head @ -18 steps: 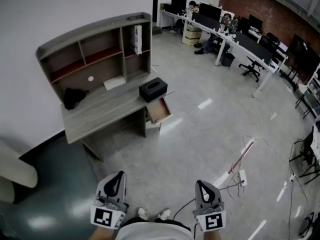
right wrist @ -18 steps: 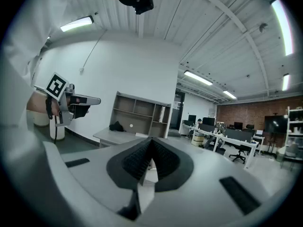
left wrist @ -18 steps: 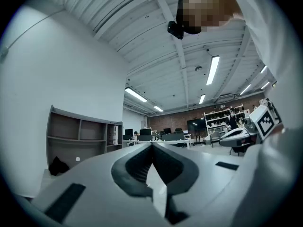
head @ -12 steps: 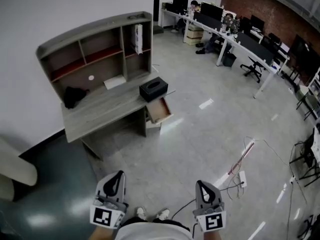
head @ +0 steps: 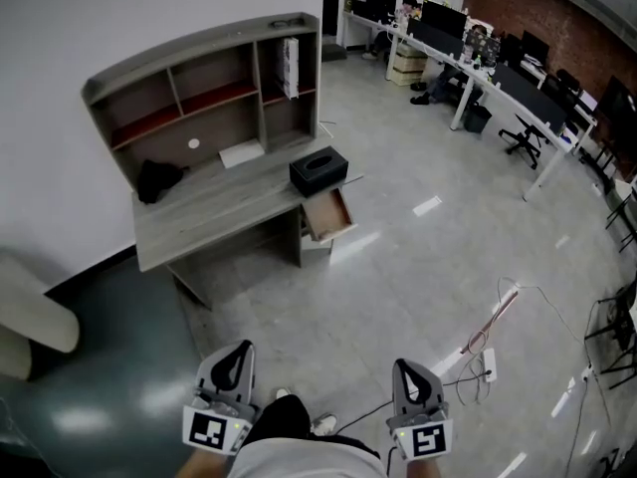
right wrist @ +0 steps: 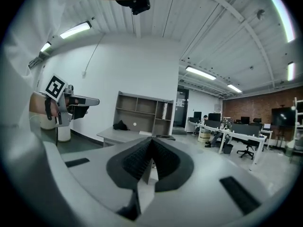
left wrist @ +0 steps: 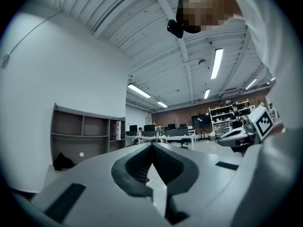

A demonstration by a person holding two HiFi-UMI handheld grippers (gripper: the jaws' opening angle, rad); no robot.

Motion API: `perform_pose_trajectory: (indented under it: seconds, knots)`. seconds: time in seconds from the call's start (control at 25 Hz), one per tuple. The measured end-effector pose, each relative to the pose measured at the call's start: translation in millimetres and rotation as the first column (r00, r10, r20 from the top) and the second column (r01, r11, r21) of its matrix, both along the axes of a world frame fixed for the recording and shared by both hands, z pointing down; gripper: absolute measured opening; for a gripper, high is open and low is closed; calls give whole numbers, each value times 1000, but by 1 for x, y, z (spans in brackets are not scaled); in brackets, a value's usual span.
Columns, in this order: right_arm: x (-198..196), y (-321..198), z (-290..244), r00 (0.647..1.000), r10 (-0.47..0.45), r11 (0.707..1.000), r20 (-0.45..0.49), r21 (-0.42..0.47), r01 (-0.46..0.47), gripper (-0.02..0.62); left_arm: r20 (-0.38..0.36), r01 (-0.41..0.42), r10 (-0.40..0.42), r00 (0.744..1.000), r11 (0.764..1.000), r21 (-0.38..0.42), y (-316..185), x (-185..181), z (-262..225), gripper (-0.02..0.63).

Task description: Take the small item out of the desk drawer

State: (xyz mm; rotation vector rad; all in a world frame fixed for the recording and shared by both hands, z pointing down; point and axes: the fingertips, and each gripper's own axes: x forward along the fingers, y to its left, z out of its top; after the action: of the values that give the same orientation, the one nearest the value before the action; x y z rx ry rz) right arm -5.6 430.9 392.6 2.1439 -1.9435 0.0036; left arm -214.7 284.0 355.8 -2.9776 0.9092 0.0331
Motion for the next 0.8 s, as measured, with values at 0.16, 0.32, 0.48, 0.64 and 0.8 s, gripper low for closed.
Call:
perform_pose_trajectory:
  seconds: [0.16, 0.32, 0.48, 0.64, 0.8]
  knots:
    - [16, -20, 15, 1000, -22, 999, -4, -47, 22, 23, 21, 8, -8, 1000, 1000, -20, -22, 16, 12, 17]
    - [45, -67, 24, 1000, -23, 997, -12, -72, 22, 23, 18, -1, 1, 1000, 999, -48, -70, 53, 33, 17]
    - [79, -128, 29, 999, -15, 993, -38, -116, 11, 23, -5, -34, 34, 999, 997, -75, -135, 97, 47, 17]
    - [113, -201, 18, 997, -16, 989, -81, -148, 4, 23, -32, -54, 51, 998, 993, -104, -208, 135, 49, 17]
    - [136, -253, 10, 994, -1, 989, -109, -150, -15, 23, -41, -90, 85, 996, 988, -129, -262, 165, 53, 17]
